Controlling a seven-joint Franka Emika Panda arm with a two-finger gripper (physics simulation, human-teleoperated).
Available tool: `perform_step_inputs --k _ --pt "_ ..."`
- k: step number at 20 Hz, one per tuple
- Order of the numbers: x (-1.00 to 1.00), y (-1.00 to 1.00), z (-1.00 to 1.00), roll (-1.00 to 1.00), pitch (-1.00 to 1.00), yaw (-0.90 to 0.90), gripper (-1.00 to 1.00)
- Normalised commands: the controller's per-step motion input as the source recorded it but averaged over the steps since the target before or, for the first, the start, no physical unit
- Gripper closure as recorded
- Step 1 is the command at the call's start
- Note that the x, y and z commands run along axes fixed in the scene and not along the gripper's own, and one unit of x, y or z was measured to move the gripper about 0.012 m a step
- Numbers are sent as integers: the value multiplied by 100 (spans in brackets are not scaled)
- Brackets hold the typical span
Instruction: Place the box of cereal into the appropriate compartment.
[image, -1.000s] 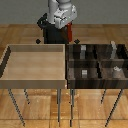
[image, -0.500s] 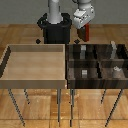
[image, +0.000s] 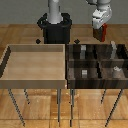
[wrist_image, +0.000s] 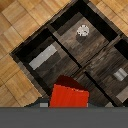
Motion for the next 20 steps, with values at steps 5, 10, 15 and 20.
perform_step_inputs --k 5,10,15,20 --pt "0 100 0 0 0 0 100" --pt "-20 60 0 0 0 0 100" --pt "-20 0 0 0 0 0 100" --pt "-20 -20 0 0 0 0 100"
